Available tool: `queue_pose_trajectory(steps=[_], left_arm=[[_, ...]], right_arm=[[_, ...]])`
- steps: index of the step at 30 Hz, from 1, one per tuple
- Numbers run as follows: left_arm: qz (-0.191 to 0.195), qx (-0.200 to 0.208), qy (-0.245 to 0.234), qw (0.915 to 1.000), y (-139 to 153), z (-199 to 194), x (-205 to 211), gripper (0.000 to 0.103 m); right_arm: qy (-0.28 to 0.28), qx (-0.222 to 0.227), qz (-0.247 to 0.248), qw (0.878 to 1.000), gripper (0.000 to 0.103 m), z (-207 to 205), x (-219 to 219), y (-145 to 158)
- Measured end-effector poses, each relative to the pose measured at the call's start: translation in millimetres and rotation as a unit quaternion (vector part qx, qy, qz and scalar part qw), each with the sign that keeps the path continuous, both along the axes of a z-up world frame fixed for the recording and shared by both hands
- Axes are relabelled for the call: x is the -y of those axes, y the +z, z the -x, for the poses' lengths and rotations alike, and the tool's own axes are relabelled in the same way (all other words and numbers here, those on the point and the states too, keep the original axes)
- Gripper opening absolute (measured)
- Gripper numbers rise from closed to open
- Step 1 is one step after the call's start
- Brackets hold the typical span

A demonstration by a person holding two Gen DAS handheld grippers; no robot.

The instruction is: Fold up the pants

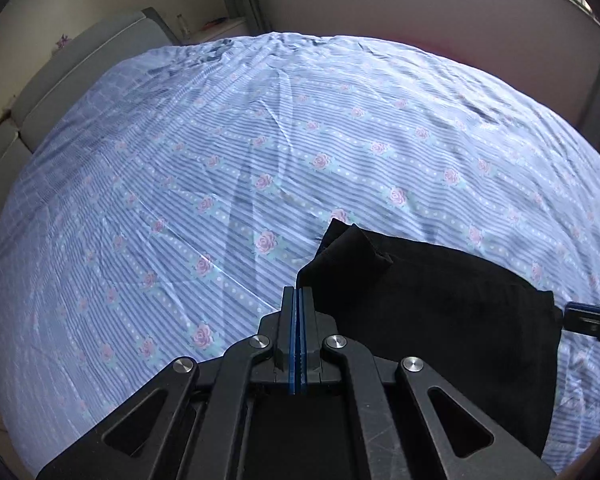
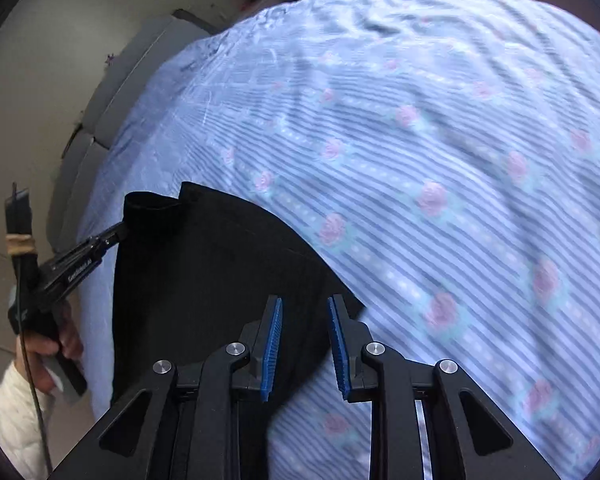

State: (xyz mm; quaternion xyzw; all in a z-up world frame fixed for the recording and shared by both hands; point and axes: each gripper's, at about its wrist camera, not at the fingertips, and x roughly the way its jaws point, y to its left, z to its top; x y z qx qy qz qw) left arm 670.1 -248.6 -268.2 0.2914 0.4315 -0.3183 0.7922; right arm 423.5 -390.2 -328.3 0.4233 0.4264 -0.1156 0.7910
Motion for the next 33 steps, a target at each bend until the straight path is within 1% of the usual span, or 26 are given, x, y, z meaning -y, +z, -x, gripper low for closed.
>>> queue_pose_trajectory(steps=[3, 5, 7, 10, 13, 15, 17, 19, 20, 21, 22, 23, 24, 25, 26, 27, 28, 29, 30, 31, 33], left_arm=[[0.001, -0.006, -0.002, 1.0, 1, 0, -1, 0.003], [-0.004, -0.009, -0.009, 0.9999, 0, -1, 0, 0.003], [-0.011, -0.007, -0.013, 0.9998, -3, -4, 4, 0.003], [-0.016, -0.012, -0.007, 0.9998, -11, -13, 14, 0.003], [-0.03, -0.018, 0.005, 0.9994, -28, -29, 32, 0.003], [-0.041, -0.016, 0.004, 0.999, -36, -34, 42, 0.003], [-0.045, -0.015, 0.01, 0.9988, -42, -40, 51, 0.003], [-0.045, -0.01, 0.027, 0.9986, -42, -46, 55, 0.007], [-0.042, -0.007, 0.035, 0.9985, -38, -47, 55, 0.007], [-0.031, -0.005, 0.042, 0.9986, -31, -47, 51, 0.011], [-0.011, -0.004, 0.052, 0.9986, -17, -46, 43, 0.027], [0.009, -0.006, 0.057, 0.9983, -5, -43, 33, 0.037], [0.026, -0.008, 0.06, 0.9978, 5, -40, 24, 0.051], [0.054, -0.004, 0.065, 0.9964, 22, -32, 4, 0.053], [0.064, -0.002, 0.068, 0.9956, 32, -26, -7, 0.053], [0.073, 0.002, 0.074, 0.9945, 43, -18, -25, 0.055], [0.086, 0.005, 0.085, 0.9926, 56, -6, -53, 0.059], [0.094, 0.005, 0.093, 0.9912, 65, 2, -72, 0.06], [0.102, 0.006, 0.103, 0.9895, 73, 11, -93, 0.063], [0.106, 0.01, 0.124, 0.9865, 81, 25, -127, 0.065], [0.103, 0.015, 0.165, 0.9808, 88, 51, -180, 0.066]], right_arm=[[0.007, -0.014, 0.0, 1.0, 0.025, -13, 2, -11], [0.016, -0.024, 0.001, 1.0, 0.005, -16, 1, -15], [0.007, -0.02, 0.016, 1.0, 0.005, -10, -1, -8], [-0.009, -0.036, 0.052, 0.998, 0.005, 10, -4, 6], [-0.002, -0.047, 0.077, 0.996, 0.005, 12, -8, 8], [0.0, -0.051, 0.09, 0.995, 0.005, 14, -7, 11], [-0.005, -0.054, 0.089, 0.995, 0.005, 11, -5, 11], [-0.006, -0.055, 0.091, 0.994, 0.006, 8, -4, 13], [-0.007, -0.063, 0.101, 0.993, 0.007, 7, -4, 17], [-0.011, -0.068, 0.112, 0.991, 0.014, 6, -5, 23], [-0.015, -0.067, 0.125, 0.99, 0.026, 9, -6, 30], [-0.019, -0.063, 0.139, 0.988, 0.033, 11, -7, 40], [-0.017, -0.056, 0.15, 0.987, 0.038, 14, -9, 49], [-0.012, -0.048, 0.16, 0.986, 0.038, 15, -11, 58], [-0.003, -0.046, 0.169, 0.985, 0.039, 16, -15, 66], [0.011, -0.046, 0.176, 0.983, 0.043, 15, -20, 74], [0.023, -0.042, 0.18, 0.982, 0.047, 14, -26, 79], [0.042, -0.038, 0.183, 0.982, 0.048, 14, -34, 86], [0.053, -0.036, 0.183, 0.981, 0.048, 13, -41, 89], [0.07, -0.032, 0.184, 0.98, 0.048, 12, -52, 93], [0.103, -0.028, 0.185, 0.977, 0.049, 9, -73, 96]])
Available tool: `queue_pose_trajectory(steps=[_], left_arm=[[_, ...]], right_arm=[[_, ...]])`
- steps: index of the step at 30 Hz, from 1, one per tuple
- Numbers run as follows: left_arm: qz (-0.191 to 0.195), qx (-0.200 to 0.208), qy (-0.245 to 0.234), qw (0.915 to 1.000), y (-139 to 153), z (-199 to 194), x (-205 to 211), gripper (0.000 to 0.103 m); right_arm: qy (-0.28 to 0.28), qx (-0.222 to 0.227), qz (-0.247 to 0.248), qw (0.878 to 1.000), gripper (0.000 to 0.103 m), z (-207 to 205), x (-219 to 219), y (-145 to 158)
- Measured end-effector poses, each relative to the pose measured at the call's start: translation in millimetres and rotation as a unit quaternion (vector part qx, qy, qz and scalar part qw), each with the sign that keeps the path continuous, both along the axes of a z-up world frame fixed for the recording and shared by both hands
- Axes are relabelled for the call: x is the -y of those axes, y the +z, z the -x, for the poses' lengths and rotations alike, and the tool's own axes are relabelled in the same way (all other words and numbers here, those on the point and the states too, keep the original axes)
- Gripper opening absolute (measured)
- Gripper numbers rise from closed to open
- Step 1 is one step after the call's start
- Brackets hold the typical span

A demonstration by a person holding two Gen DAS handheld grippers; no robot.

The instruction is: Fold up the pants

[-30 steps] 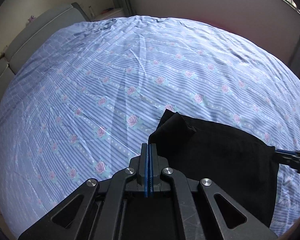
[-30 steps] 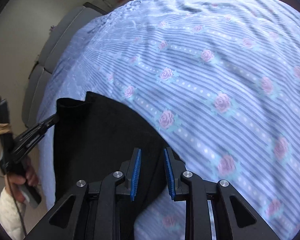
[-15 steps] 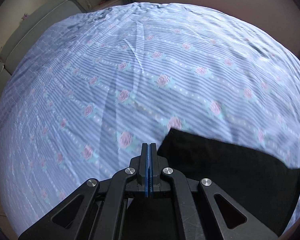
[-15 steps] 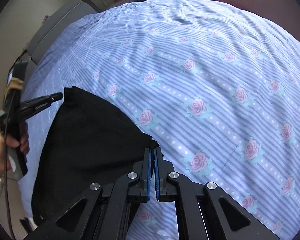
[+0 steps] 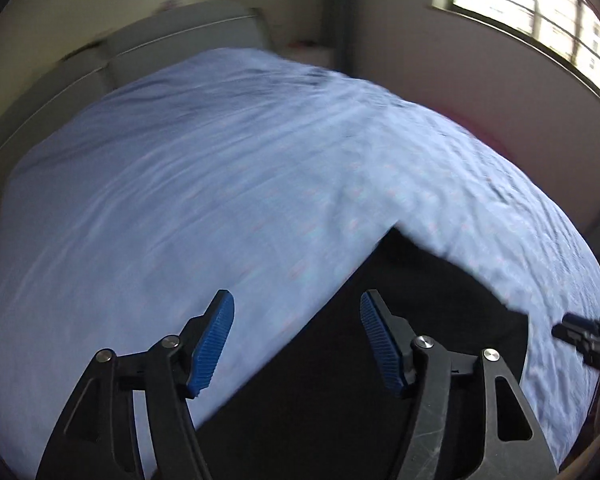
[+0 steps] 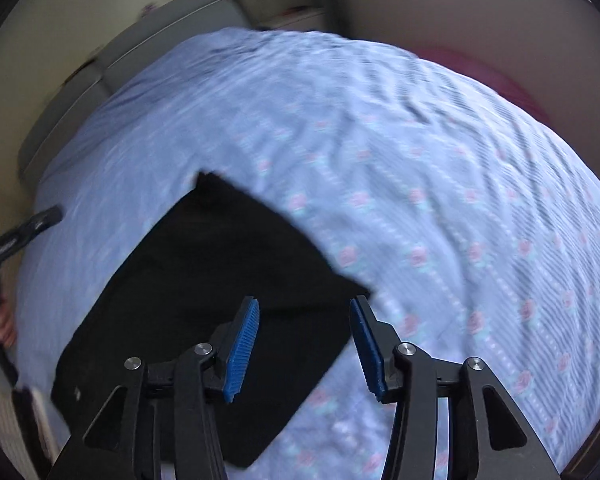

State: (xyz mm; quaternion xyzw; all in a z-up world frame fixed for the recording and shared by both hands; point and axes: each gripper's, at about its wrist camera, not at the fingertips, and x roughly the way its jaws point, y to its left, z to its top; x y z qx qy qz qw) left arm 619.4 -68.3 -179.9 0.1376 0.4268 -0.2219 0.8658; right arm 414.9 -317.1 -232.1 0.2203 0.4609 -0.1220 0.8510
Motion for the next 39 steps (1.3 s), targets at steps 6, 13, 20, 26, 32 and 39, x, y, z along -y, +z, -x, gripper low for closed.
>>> queue_pose_trajectory(steps=[6, 13, 20, 26, 32, 39], left_arm=[[-0.03, -0.043, 0.111, 0.9924, -17, 72, -132, 0.066], [0.078, -0.13, 0.241, 0.9585, -67, 123, -241, 0.066], [0.186, -0.218, 0.274, 0.9181, -129, 127, -268, 0.066], [0.214, -0.238, 0.252, 0.9134, -159, 119, -265, 0.073], [0.204, -0.225, 0.211, 0.9292, -175, 101, -258, 0.075], [0.299, -0.253, 0.242, 0.8878, -184, 96, -289, 0.026]], right_arm=[[0.111, -0.017, -0.019, 0.994, 0.049, -4, -90, -4], [0.23, -0.041, -0.026, 0.972, 0.049, 2, -199, -10], [0.25, -0.079, -0.026, 0.965, 0.049, 19, -246, -24], [0.232, -0.102, -0.012, 0.967, 0.049, 27, -257, -31], [0.227, -0.109, -0.009, 0.968, 0.049, 28, -269, -36], [0.226, -0.12, -0.018, 0.967, 0.049, 26, -288, -40]])
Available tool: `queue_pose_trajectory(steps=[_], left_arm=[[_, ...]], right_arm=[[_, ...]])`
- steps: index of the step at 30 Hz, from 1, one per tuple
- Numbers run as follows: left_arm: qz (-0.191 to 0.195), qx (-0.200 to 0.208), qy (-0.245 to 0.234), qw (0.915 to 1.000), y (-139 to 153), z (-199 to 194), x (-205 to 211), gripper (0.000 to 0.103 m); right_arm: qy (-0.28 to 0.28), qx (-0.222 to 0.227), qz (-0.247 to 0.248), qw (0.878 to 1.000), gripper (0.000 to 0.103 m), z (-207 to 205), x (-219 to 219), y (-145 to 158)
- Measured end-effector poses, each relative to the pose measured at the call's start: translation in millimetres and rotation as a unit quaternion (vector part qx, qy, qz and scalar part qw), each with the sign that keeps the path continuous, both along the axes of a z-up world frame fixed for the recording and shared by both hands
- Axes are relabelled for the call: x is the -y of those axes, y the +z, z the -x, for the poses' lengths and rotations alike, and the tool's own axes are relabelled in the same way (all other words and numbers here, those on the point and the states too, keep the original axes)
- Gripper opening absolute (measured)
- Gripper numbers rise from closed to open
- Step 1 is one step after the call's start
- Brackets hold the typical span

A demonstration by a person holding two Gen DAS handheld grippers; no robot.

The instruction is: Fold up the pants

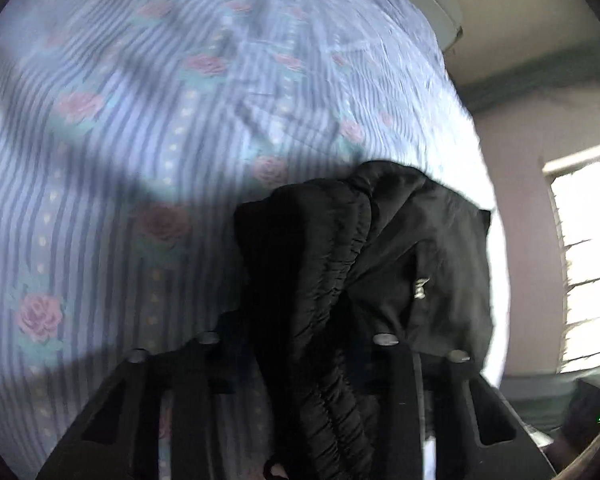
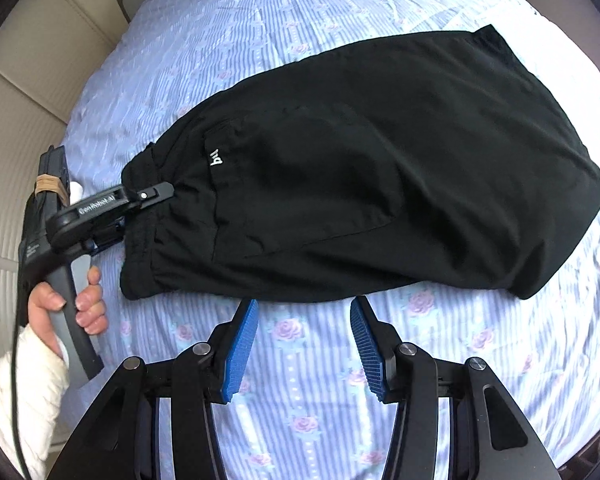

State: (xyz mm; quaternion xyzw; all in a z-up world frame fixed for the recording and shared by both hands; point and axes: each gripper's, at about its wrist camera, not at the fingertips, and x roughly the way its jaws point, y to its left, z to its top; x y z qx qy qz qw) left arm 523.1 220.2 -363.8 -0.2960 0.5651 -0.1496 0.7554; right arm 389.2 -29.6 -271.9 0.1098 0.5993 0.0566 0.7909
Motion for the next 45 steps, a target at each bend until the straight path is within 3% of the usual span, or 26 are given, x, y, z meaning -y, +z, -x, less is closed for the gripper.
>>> queue_pose_trajectory(steps=[3, 5, 6, 9, 13, 14, 18, 20, 21, 22, 26, 30, 35, 40, 45], left_arm=[[0.024, 0.012, 0.004, 0.9996, 19, 1, -6, 0.019], [0.01, 0.026, 0.0, 0.9996, 28, -2, -3, 0.02], [-0.003, 0.013, -0.006, 0.9999, 23, -6, -1, 0.022], [0.001, -0.019, -0.006, 0.9998, 6, -12, 1, 0.034], [0.081, -0.016, 0.001, 0.9966, -1, -2, -3, 0.062], [0.096, -0.019, 0.0, 0.9952, -3, 2, -4, 0.062], [0.125, -0.032, -0.003, 0.9917, -8, 5, -7, 0.059], [0.134, -0.047, 0.0, 0.9899, -7, 3, -4, 0.042], [0.129, -0.051, 0.005, 0.9904, -4, 3, -3, 0.025], [0.133, -0.051, 0.008, 0.9897, 1, 4, -4, 0.023], [0.142, -0.03, 0.022, 0.9892, 44, 3, 9, 0.022], [0.126, -0.003, 0.037, 0.9913, 94, 0, 32, 0.022], [0.057, 0.0, 0.034, 0.9978, 155, -13, 91, 0.022], [0.054, 0.004, 0.011, 0.9985, 184, -26, 158, 0.022], [0.035, -0.02, -0.018, 0.999, 187, -48, 245, 0.022]], right_arm=[[0.014, 0.012, -0.009, 1.0, 0.049, -3, -9, 7], [0.024, 0.029, -0.008, 0.999, 0.049, -3, -14, 15], [0.027, 0.031, -0.005, 0.999, 0.049, -3, -16, 15], [0.024, 0.026, 0.004, 0.999, 0.049, -5, -15, 15], [0.011, 0.023, -0.002, 1.0, 0.049, -6, -9, 16], [0.012, 0.024, -0.001, 1.0, 0.049, -5, -9, 16], [0.008, 0.022, 0.003, 1.0, 0.049, -5, -6, 14], [0.003, 0.02, -0.001, 1.0, 0.049, -4, -3, 14], [0.003, 0.021, -0.001, 1.0, 0.049, -3, -2, 15], [0.003, 0.023, -0.001, 1.0, 0.049, -4, -1, 17], [-0.007, 0.037, -0.018, 0.999, 0.049, -1, 11, 27], [-0.033, 0.059, -0.028, 0.997, 0.049, 8, 38, 46], [-0.078, 0.089, -0.032, 0.992, 0.049, 24, 92, 73], [-0.126, 0.114, -0.031, 0.985, 0.049, 34, 148, 93], [-0.18, 0.126, -0.037, 0.975, 0.049, 45, 209, 101]])
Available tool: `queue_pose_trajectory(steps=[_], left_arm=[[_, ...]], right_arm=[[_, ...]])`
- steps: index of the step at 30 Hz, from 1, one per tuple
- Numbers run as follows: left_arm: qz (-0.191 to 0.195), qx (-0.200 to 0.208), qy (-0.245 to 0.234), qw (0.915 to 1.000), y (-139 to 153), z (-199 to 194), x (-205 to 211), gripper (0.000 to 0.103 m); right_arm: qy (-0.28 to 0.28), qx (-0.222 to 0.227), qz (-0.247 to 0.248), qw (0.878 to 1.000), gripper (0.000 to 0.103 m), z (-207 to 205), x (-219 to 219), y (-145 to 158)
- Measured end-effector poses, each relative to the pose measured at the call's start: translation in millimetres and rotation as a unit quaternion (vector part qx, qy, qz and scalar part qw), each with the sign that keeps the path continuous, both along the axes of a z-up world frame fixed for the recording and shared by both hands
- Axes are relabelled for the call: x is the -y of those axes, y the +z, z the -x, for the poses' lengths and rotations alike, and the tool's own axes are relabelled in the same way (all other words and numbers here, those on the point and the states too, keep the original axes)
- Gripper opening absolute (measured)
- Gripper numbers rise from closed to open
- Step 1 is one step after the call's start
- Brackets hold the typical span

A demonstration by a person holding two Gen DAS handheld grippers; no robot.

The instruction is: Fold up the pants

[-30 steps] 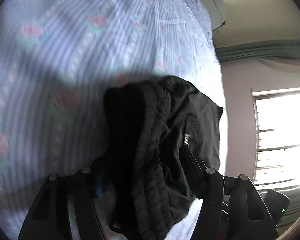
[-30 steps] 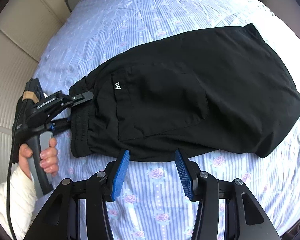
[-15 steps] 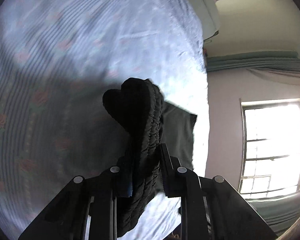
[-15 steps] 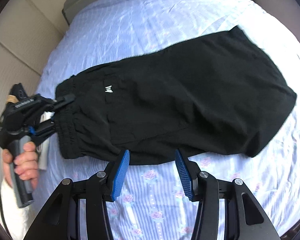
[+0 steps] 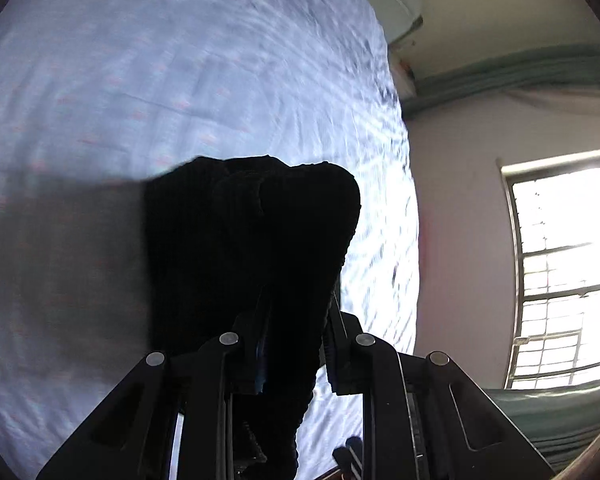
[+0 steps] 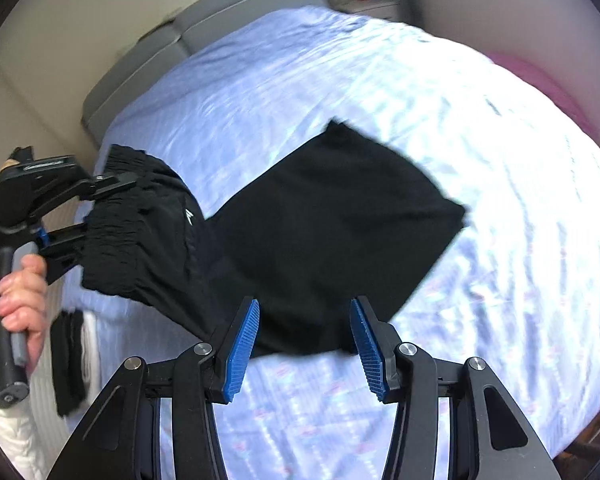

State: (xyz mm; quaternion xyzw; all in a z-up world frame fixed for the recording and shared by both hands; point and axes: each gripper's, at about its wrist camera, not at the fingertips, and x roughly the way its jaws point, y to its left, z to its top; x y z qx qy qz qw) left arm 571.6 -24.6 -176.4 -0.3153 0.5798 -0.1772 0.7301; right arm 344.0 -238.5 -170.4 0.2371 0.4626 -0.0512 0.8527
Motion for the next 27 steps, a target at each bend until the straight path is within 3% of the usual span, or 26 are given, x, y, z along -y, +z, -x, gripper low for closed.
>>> queue_pose_trajectory(steps=[8, 10, 11, 13, 17, 20, 22, 25, 26, 27], left_arm=[[-0.088, -0.034, -0.015, 0.9954, -43, -39, 130, 0.022], [-0.113, -0.036, -0.007, 0.9929, -54, -47, 149, 0.029], [-0.117, -0.038, -0.004, 0.9924, -57, -48, 153, 0.035], [-0.128, -0.035, 0.003, 0.9912, -59, -57, 162, 0.063], [-0.146, 0.014, 0.008, 0.9892, -41, -55, 151, 0.065], [-0.164, 0.049, -0.043, 0.9843, -35, -40, 131, 0.066], [-0.199, 0.069, -0.082, 0.9741, -39, -27, 118, 0.066], [-0.277, 0.096, -0.119, 0.9486, -48, -3, 103, 0.066], [-0.308, 0.102, -0.132, 0.9365, -55, 8, 96, 0.066], [-0.318, 0.103, -0.139, 0.9323, -60, 11, 93, 0.066]], right_arm=[[-0.075, -0.008, -0.013, 0.997, 0.049, 0, 85, -9], [-0.084, -0.017, -0.012, 0.996, 0.049, -7, 104, -17], [-0.087, -0.023, -0.015, 0.996, 0.049, -13, 113, -22], [-0.082, -0.022, -0.022, 0.996, 0.049, -21, 121, -28], [-0.048, -0.001, -0.048, 0.998, 0.049, -37, 131, -41], [-0.012, 0.002, -0.081, 0.997, 0.049, -50, 127, -59], [0.008, -0.003, -0.101, 0.995, 0.049, -59, 124, -71], [0.022, -0.008, -0.111, 0.994, 0.049, -78, 120, -88], [0.022, -0.012, -0.12, 0.992, 0.049, -85, 119, -96], [0.019, -0.018, -0.127, 0.992, 0.049, -91, 118, -103]])
